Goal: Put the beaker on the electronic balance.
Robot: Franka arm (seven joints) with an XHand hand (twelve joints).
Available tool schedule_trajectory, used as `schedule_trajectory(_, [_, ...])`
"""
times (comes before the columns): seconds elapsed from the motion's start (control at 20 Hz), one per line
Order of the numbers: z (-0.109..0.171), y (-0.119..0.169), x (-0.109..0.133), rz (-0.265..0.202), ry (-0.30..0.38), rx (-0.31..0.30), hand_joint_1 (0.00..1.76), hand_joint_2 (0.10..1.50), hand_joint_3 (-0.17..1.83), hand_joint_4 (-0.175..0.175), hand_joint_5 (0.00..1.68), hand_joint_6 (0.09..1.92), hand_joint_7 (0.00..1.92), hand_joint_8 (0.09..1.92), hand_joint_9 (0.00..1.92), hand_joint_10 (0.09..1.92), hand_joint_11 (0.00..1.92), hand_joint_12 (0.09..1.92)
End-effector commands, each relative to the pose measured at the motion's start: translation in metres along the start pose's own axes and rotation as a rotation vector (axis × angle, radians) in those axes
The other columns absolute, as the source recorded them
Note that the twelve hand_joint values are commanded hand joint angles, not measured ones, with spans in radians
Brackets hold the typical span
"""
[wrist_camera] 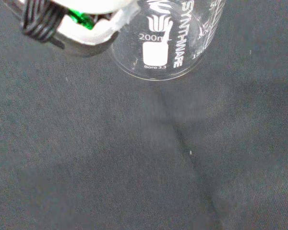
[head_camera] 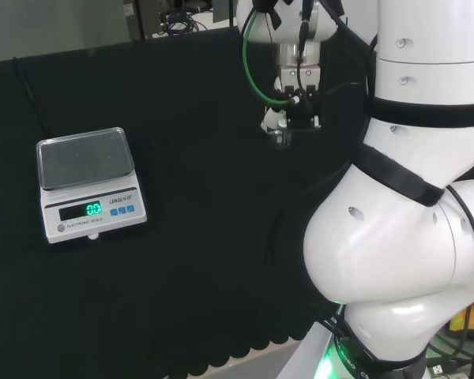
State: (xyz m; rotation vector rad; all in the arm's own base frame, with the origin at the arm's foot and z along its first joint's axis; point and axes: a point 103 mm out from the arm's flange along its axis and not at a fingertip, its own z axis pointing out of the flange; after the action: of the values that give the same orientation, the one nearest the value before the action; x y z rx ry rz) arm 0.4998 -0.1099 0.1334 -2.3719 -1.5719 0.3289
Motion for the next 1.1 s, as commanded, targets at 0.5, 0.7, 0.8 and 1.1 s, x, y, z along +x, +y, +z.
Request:
schedule_trajectory(0.5, [-0.062, -0.027, 0.056, -0.113, -0.014, -0.058, 1.20, 0.85, 0.70, 0.002, 0.87, 1.28, 0.88, 1.45, 1.13, 1.16, 1.31, 0.79])
schedule_trajectory(0.7, [-0.076, -0.046, 0.129, -0.253, -0.052, -0.075, 1.20, 0.84, 0.71, 0.002, 0.87, 1.28, 0.88, 1.46, 1.13, 1.16, 1.31, 0.79])
schedule_trajectory(0.8, [-0.079, -0.060, 0.166, -0.326, -0.073, -0.080, 1.20, 0.84, 0.71, 0.002, 0.87, 1.28, 0.88, 1.46, 1.14, 1.16, 1.31, 0.79])
schedule_trajectory(1.1, [-0.078, -0.106, 0.266, -0.524, -0.122, -0.080, 1.20, 0.82, 0.74, 0.002, 0.89, 1.26, 0.89, 1.45, 1.14, 1.15, 1.31, 0.80])
